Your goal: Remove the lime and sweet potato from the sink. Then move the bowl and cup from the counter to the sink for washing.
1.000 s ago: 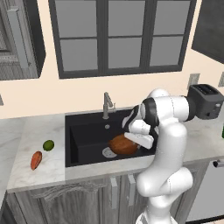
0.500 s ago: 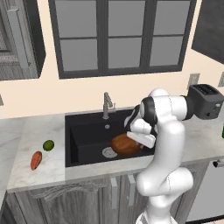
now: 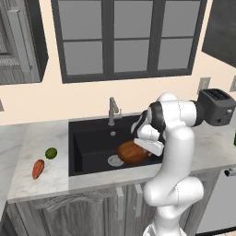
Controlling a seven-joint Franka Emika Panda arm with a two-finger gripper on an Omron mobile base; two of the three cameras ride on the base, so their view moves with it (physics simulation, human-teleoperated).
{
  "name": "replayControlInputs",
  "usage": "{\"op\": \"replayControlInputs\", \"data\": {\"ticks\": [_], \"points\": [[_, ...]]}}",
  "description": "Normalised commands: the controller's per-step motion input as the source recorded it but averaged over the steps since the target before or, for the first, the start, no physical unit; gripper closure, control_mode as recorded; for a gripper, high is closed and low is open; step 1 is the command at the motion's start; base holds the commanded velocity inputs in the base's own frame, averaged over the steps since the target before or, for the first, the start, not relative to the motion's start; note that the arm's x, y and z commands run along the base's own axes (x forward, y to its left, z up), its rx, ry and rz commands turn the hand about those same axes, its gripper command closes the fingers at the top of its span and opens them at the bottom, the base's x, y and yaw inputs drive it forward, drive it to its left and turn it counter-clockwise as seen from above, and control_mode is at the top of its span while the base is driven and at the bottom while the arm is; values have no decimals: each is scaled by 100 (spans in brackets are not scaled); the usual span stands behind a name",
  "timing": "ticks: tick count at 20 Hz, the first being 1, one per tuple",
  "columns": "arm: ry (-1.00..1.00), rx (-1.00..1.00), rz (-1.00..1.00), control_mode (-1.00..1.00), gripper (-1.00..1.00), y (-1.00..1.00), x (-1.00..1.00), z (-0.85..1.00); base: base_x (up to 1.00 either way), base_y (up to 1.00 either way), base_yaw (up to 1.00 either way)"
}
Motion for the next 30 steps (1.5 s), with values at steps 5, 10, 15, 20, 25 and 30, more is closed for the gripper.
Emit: {"op": "replayControlInputs", "data": {"ticks": [5,10,15,20,25,30], "points": [[0,0,0,-100,100,4,8,-22,0,0,0],[0,0,0,-100,100,5,2,-24,0,0,0],[0,0,0,-100,100,4,0,-26,0,0,0],[0,0,0,-100,100,5,0,-30,0,0,0],[0,0,0,-100,100,8,-1,-32,0,0,0],[0,0,0,-100,-100,11,-5,-32,0,0,0]]}}
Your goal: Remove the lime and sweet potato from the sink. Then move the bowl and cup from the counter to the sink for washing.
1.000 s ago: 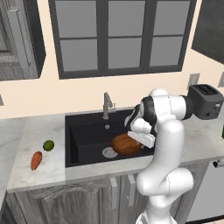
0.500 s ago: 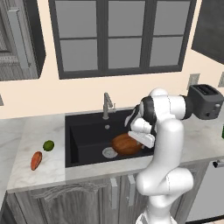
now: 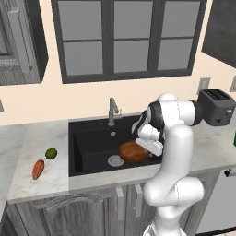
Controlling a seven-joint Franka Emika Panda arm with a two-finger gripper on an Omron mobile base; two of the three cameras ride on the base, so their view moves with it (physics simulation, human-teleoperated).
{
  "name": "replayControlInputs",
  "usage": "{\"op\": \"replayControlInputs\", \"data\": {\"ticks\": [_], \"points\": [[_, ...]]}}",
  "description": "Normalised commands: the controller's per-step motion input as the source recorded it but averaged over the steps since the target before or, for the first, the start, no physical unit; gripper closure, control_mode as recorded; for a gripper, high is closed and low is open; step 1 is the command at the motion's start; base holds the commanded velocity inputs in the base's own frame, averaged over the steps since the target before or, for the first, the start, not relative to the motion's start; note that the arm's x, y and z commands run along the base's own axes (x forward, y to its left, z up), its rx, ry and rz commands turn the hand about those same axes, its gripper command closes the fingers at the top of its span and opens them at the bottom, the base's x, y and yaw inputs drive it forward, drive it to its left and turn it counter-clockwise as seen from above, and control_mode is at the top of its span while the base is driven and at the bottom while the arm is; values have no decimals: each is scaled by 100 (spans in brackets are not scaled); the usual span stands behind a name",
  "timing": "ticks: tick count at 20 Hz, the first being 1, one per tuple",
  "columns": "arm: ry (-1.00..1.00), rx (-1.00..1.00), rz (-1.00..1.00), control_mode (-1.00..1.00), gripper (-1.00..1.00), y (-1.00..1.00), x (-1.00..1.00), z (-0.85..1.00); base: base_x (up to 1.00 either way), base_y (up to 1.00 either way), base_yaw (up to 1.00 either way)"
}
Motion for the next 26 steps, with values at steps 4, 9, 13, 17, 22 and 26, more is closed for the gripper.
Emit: {"op": "replayControlInputs", "data": {"ticks": [4,9,13,17,22,26], "points": [[0,0,0,-100,-100,8,-9,-24,0,0,0],[0,0,0,-100,-100,8,-23,-24,0,0,0],[-2,0,0,-100,-100,7,-27,-20,0,0,0],[0,0,0,-100,-100,7,-25,-15,0,0,0],[0,0,0,-100,-100,4,-20,-2,0,0,0],[0,0,0,-100,-100,1,-14,14,0,0,0]]}}
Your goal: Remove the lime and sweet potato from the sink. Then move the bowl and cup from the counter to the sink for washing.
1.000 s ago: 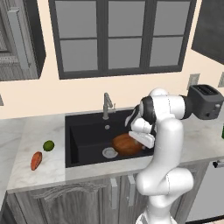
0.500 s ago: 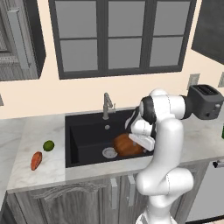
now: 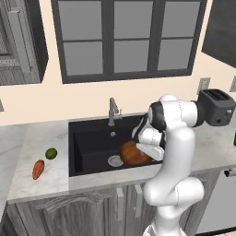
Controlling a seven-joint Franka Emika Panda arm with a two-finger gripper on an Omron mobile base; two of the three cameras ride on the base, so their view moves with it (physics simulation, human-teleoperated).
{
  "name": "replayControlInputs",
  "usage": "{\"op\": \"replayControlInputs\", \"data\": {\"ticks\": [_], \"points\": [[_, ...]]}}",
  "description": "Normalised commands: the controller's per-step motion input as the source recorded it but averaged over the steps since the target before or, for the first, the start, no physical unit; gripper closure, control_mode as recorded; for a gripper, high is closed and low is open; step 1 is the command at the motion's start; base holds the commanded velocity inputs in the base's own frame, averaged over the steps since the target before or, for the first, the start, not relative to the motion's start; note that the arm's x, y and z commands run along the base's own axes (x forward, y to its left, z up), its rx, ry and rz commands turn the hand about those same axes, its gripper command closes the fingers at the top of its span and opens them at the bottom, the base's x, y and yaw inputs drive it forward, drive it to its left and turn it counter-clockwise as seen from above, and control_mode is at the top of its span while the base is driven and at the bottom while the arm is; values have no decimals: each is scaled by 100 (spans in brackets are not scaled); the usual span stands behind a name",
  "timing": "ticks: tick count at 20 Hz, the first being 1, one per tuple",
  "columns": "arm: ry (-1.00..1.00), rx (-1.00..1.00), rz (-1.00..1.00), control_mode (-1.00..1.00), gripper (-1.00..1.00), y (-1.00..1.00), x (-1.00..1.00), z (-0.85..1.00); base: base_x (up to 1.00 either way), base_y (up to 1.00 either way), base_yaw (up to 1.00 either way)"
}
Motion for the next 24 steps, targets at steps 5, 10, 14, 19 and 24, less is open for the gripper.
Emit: {"op": "replayControlInputs", "data": {"ticks": [5,10,14,19,24], "points": [[0,0,0,-100,-100,0,-11,29,0,0,0],[0,0,0,-100,-100,0,-9,36,0,0,0],[0,-1,0,-100,-100,0,-7,34,0,0,0],[1,-1,0,-100,-100,-3,-3,36,0,0,0],[2,-1,0,-100,-100,-5,-8,40,0,0,0]]}}
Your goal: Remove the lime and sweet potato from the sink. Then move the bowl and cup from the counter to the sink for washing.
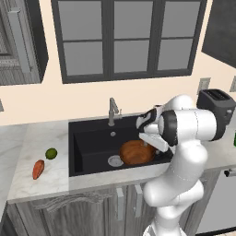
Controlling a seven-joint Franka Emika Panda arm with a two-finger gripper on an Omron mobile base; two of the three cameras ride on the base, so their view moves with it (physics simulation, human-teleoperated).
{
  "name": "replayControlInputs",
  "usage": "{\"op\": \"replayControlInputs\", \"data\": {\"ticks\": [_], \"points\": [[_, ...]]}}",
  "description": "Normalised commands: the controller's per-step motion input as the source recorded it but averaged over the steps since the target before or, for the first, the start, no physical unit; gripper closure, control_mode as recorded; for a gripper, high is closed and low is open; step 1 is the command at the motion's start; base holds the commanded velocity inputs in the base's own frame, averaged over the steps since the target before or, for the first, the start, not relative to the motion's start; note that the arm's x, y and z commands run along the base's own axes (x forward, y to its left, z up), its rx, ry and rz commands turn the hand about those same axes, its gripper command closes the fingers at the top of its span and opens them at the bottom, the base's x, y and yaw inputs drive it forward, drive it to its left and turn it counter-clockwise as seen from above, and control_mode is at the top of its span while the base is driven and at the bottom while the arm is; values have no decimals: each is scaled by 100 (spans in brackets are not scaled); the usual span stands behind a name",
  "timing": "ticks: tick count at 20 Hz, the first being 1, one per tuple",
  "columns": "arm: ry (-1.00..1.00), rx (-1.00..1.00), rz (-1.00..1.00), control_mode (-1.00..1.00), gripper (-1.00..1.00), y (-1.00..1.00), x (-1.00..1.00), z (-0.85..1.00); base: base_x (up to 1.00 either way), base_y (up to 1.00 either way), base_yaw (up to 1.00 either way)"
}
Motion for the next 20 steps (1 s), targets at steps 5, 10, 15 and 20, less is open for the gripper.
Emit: {"op": "replayControlInputs", "data": {"ticks": [5,10,15,20], "points": [[5,-4,0,-100,-100,-10,-19,38,0,0,0],[5,-1,-6,-100,-100,-3,-17,42,0,0,0],[4,-1,-11,-100,-100,-4,-18,43,0,0,0],[0,-1,-15,-100,-100,-14,-24,40,0,0,0]]}}
